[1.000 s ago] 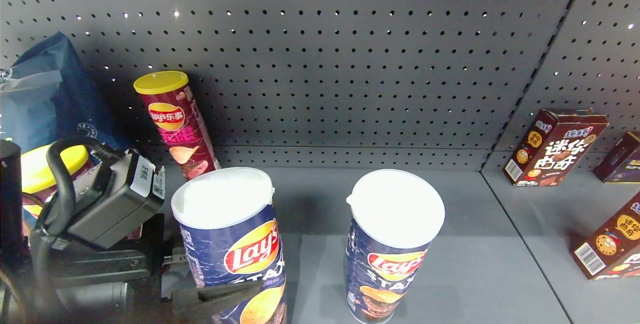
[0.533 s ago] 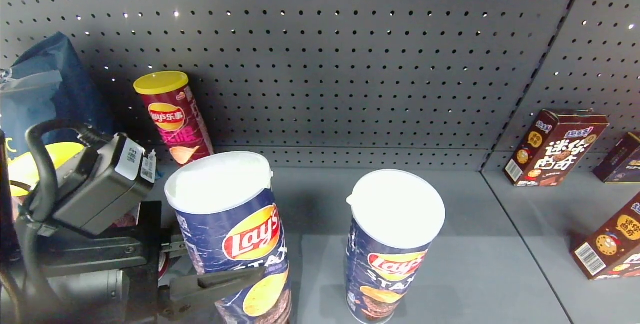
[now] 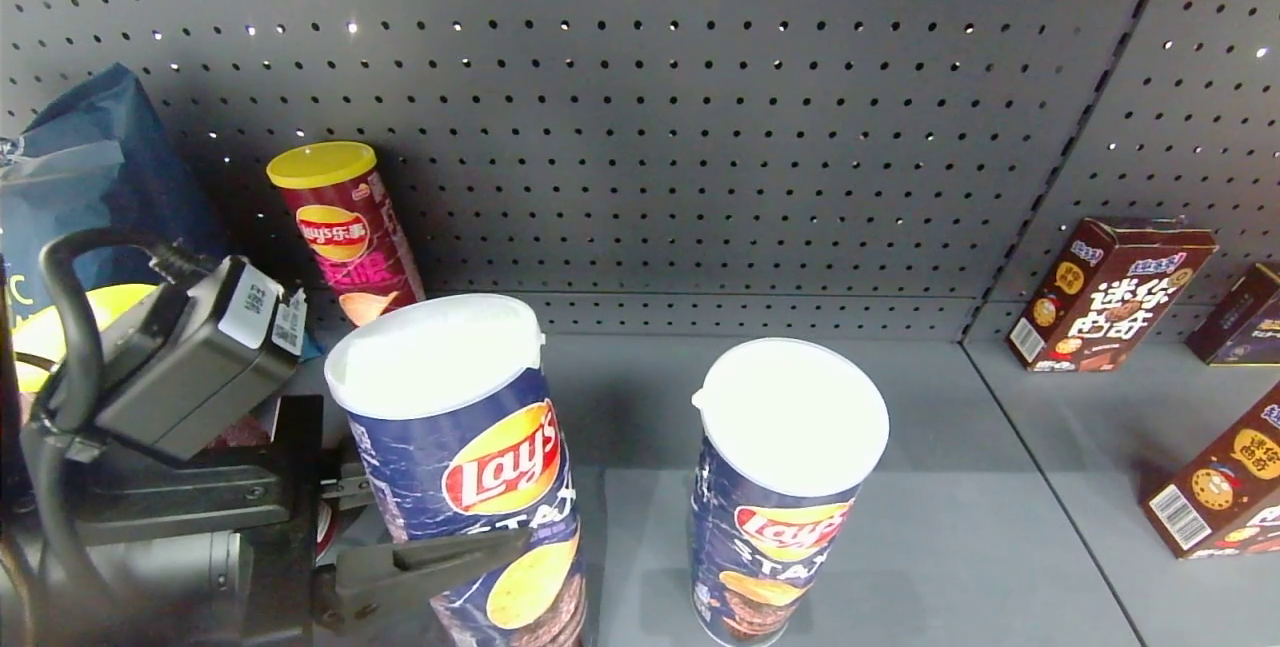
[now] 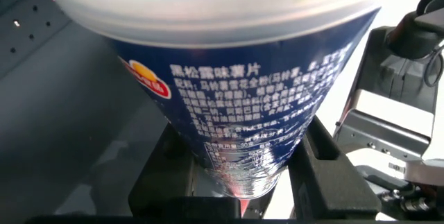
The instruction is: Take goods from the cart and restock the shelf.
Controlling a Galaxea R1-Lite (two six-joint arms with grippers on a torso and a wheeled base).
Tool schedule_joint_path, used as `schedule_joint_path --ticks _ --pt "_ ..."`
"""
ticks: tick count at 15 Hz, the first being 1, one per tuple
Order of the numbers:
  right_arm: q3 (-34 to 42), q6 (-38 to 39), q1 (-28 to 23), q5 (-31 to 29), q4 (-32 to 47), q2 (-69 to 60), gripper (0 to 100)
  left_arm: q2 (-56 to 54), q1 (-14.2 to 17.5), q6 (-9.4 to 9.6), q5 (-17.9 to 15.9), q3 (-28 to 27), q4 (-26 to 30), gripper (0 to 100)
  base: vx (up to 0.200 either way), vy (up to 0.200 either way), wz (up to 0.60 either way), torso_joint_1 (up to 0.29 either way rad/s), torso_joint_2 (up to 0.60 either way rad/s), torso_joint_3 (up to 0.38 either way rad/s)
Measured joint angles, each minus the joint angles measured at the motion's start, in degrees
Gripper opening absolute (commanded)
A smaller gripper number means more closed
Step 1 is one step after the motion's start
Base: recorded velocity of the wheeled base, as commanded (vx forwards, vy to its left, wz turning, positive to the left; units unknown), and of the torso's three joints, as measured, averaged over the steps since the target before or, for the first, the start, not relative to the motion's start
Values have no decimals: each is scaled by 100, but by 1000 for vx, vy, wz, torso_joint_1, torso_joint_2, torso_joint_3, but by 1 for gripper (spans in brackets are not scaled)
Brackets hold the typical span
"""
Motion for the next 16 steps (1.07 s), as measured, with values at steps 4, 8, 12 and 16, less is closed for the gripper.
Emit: schedule_joint_path --ticks 4,8,12,16 --pt "0 0 5 -2 4 0 100 11 6 0 -57 -208 -24 0 0 0 0 0 0 0" --pt "0 2 2 0 4 0 100 23 127 -7 99 -547 -310 0 0 0 0 0 0 0" --pt "0 0 2 0 1 2 100 149 228 -2 307 -1100 -310 0 0 0 0 0 0 0" --pt "0 0 5 0 4 5 100 458 217 15 532 -1869 200 0 0 0 0 0 0 0"
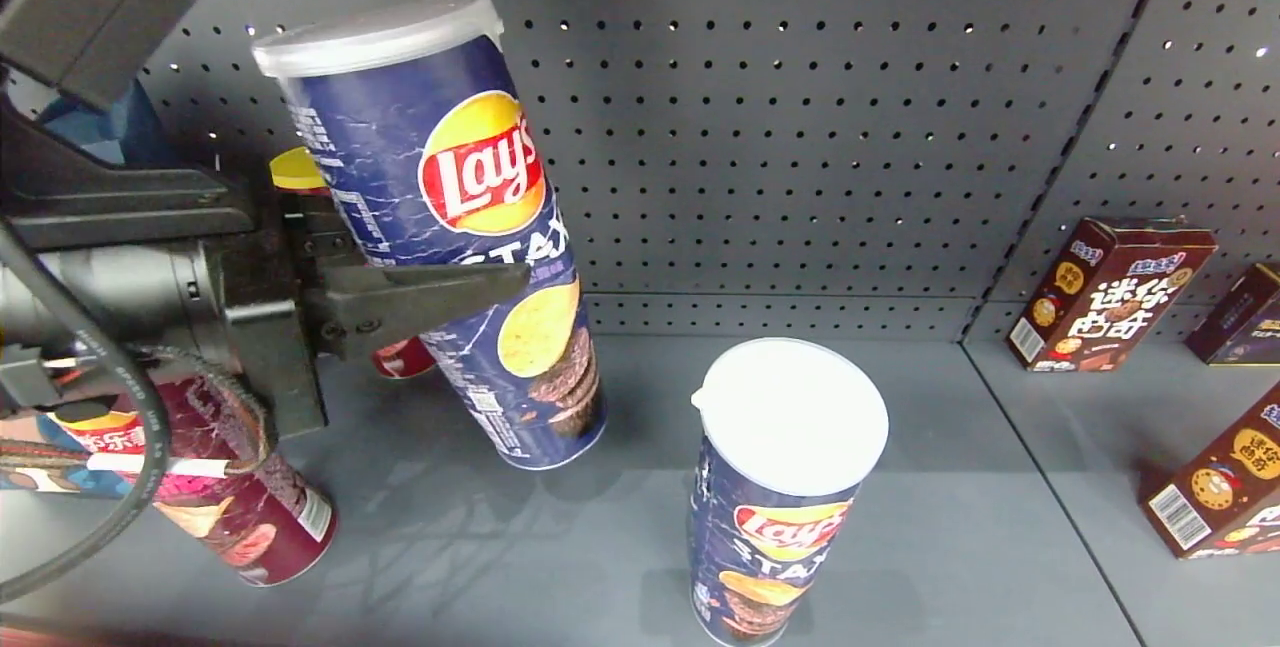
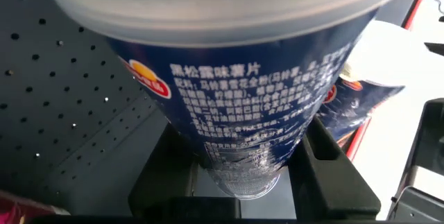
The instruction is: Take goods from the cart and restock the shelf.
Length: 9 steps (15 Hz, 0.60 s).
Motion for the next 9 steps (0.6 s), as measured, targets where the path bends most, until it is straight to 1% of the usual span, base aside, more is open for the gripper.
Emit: schedule_joint_path --ticks 5,6,7,8,9 --pt "0 0 -2 0 0 0 100 538 -82 18 0 -316 11 0 0 0 0 0 0 0" --pt "0 2 -2 0 -2 1 100 656 -84 177 -6 -333 -82 0 0 0 0 0 0 0" --pt "0 2 -2 -2 0 1 100 766 -71 486 -12 -346 -156 0 0 0 0 0 0 0" --pt "0 2 -2 0 -2 1 100 905 -55 689 -15 -357 -202 0 0 0 0 0 0 0" --pt "0 2 -2 0 0 1 100 1041 -46 736 -20 -405 -235 0 0 0 0 0 0 0"
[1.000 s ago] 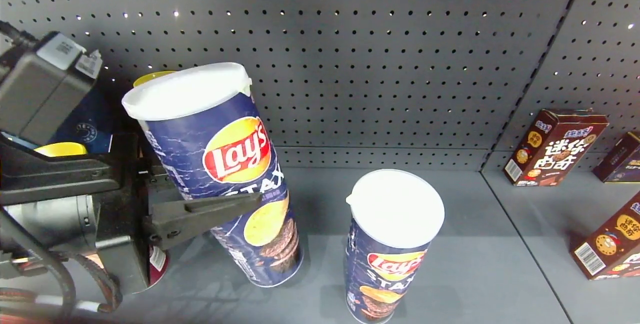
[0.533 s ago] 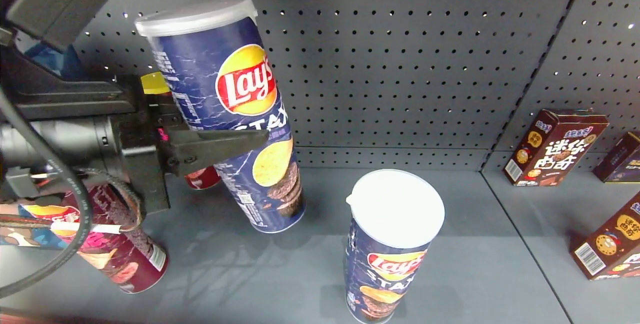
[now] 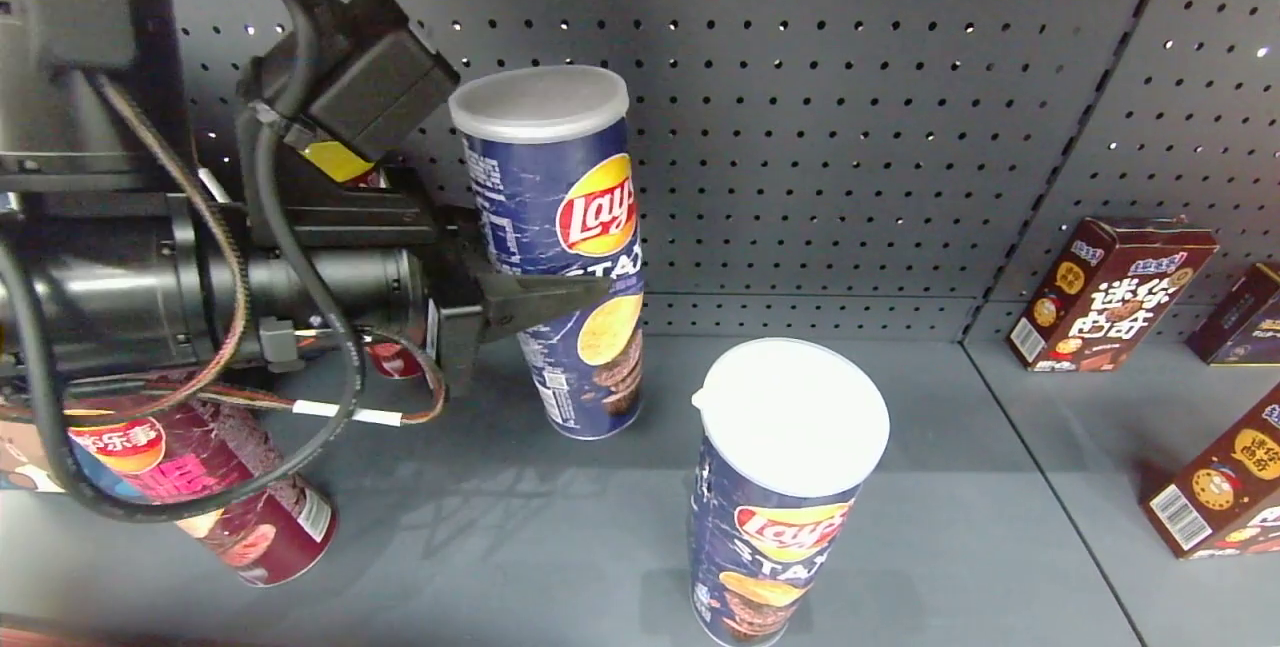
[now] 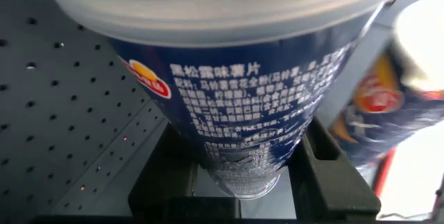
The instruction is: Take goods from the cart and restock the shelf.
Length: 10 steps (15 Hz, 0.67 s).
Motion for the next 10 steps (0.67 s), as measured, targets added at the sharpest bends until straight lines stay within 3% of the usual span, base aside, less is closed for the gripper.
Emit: schedule_joint_path --ticks 6,10 --pt "0 -2 0 -2 -2 2 100 753 -17 11 -4 -566 -139 0 0 0 0 0 0 0" --pt "0 -2 0 0 -2 2 100 1048 -74 -17 -2 -629 -184 0 0 0 0 0 0 0"
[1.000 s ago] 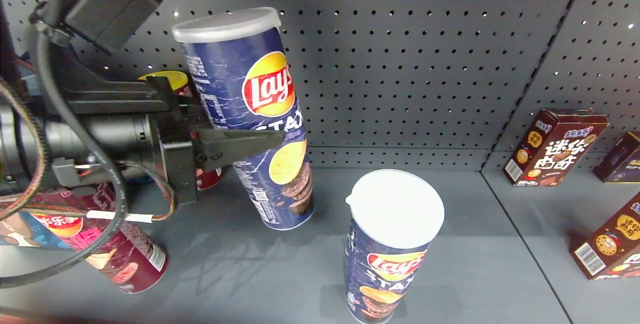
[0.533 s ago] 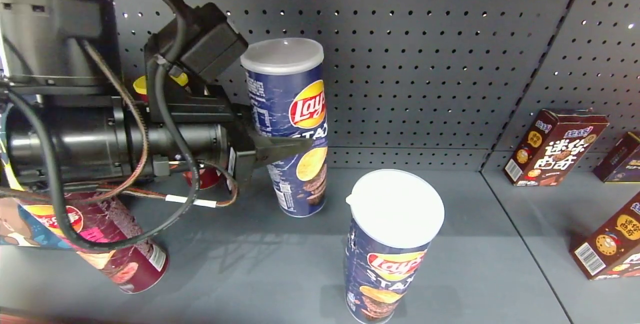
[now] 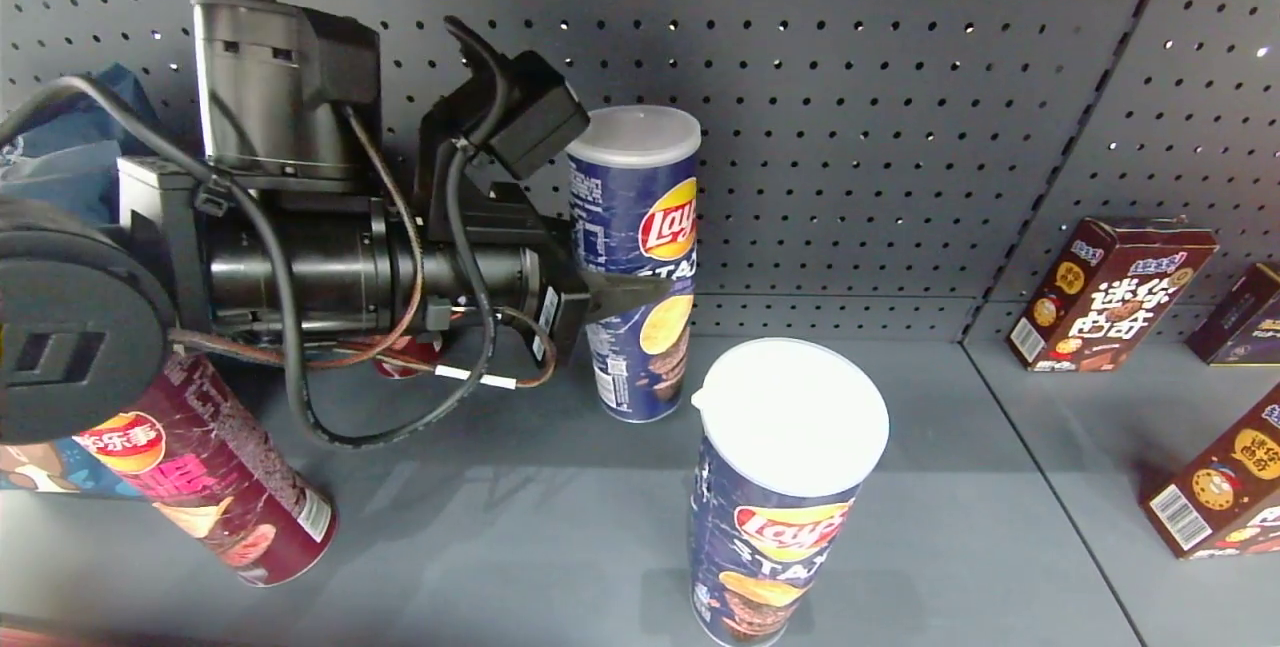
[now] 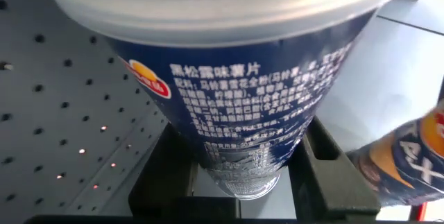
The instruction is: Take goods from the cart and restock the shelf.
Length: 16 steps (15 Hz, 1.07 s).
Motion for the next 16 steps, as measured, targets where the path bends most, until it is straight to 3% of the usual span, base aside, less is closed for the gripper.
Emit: schedule_joint_path --ticks 5,9,16 --pt "0 0 0 0 2 2 100 377 26 -22 2 -55 -478 0 0 0 0 0 0 0" --pt "0 2 0 0 0 2 100 647 6 -123 2 -182 -568 0 0 0 0 0 0 0" --pt "2 0 0 0 2 5 100 1025 -102 -128 2 -357 -728 0 0 0 0 0 0 0"
